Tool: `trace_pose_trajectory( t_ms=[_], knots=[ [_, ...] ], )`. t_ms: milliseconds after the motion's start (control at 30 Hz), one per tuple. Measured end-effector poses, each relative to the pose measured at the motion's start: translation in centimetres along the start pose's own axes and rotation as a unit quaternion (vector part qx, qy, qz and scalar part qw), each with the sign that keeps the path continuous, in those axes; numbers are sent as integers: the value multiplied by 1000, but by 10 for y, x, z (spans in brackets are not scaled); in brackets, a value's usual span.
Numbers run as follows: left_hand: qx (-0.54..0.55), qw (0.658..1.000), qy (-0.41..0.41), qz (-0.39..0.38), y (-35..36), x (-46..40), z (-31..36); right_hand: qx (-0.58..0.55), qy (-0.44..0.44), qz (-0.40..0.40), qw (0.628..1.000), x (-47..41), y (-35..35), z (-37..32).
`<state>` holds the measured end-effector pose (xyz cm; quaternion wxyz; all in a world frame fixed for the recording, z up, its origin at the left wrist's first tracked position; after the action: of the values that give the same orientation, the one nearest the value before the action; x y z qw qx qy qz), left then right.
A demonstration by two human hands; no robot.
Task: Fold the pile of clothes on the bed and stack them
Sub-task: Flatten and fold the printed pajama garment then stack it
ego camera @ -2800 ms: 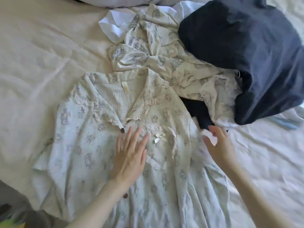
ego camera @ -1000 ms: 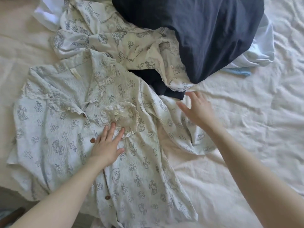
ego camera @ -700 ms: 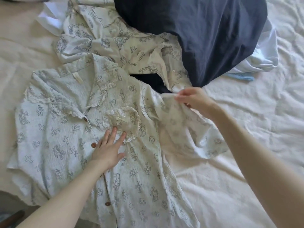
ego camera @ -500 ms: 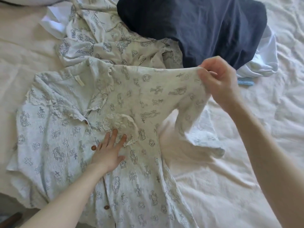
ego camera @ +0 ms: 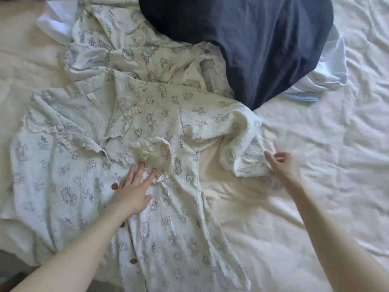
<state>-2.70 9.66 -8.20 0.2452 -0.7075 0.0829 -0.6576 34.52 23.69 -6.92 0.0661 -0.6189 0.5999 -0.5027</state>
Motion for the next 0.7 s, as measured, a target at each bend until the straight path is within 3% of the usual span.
trace_pose_trajectory(
  t_ms=[100,167,233,300,367,467,500,533,567,600,700],
  knots=[
    [10,1000,-1,-1,-1,0,0,-125,67,-42,989,14,5,5],
    [30,999,3,-10,-3,0,0,-229,60,9,972,24,0,-12],
    [92,996,15,-9,-9,2,-1,-264,-48,101,958,44,-9,-46],
    [234,972,22,3,-21,9,-2,-221,-215,148,940,82,-6,-92],
    [450,893,4,10,-35,24,-6,-124,-388,110,907,126,17,-129],
    [758,644,9,-102,-40,48,-16,38,-516,-172,838,180,84,-148],
    [795,591,16,-136,-35,54,-22,96,-515,-262,810,193,103,-142],
    [803,575,20,-155,-29,60,-29,135,-496,-322,795,201,117,-133],
    [795,584,15,-160,-21,65,-35,145,-471,-353,795,204,126,-124],
    [779,608,0,-155,-13,68,-40,129,-444,-354,813,204,129,-117],
    [733,669,-64,-106,9,70,-42,18,-313,-267,911,191,126,-102]
  ],
)
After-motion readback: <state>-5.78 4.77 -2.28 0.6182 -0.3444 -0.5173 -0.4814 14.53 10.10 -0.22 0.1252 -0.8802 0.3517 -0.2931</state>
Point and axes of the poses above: each hand's wrist, its own x-axis away from the middle knuckle, its own y-axis out of the palm, z = x × y, the point moved 3 cm from there along -x, towards the middle knuckle, and after that the axes turned 7 degrees about -y, right-handed, at the moved point
